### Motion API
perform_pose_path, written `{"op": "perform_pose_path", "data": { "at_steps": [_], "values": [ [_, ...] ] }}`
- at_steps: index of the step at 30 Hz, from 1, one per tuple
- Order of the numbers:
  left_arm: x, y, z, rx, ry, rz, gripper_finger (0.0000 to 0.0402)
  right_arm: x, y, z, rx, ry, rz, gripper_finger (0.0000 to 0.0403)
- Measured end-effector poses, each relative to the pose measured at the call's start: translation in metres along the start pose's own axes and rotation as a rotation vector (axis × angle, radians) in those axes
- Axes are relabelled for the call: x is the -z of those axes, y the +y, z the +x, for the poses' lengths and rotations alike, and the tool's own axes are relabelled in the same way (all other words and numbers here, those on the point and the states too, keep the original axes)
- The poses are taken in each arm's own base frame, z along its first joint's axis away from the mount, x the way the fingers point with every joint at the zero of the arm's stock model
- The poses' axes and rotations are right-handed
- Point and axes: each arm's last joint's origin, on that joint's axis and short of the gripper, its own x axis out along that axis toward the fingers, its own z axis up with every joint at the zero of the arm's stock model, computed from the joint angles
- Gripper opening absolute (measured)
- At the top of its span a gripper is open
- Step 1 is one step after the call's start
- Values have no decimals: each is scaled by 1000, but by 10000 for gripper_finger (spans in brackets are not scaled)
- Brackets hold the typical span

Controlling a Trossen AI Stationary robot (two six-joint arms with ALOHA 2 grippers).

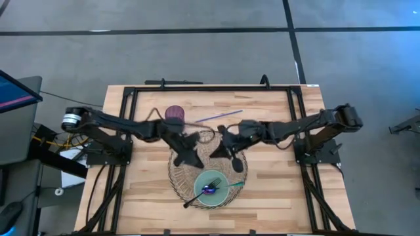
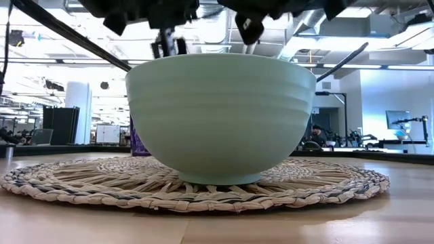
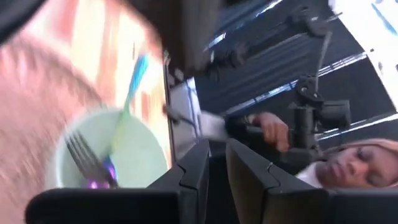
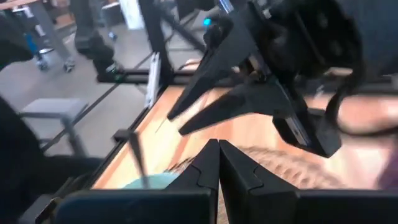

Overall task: Pick & Place Utensil
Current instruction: Put the violet cup to the top left of the table mat

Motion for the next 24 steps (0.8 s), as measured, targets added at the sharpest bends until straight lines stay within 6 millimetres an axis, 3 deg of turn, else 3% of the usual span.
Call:
{"op": "perform_pose_path", "data": {
  "at_steps": [5,9,17,24],
  "values": [
    [-17,-12,-29,-35,-134,185,57,-12,-18,-7,54,-108,-70,0],
    [-27,-14,-47,-69,-202,230,57,-9,-31,-10,96,-79,-68,0],
    [-38,11,-77,-250,-218,349,57,-5,-38,-12,117,-41,-96,3],
    [-46,29,-105,-401,-232,461,57,-2,-33,-10,113,-16,-93,61]
  ]
}}
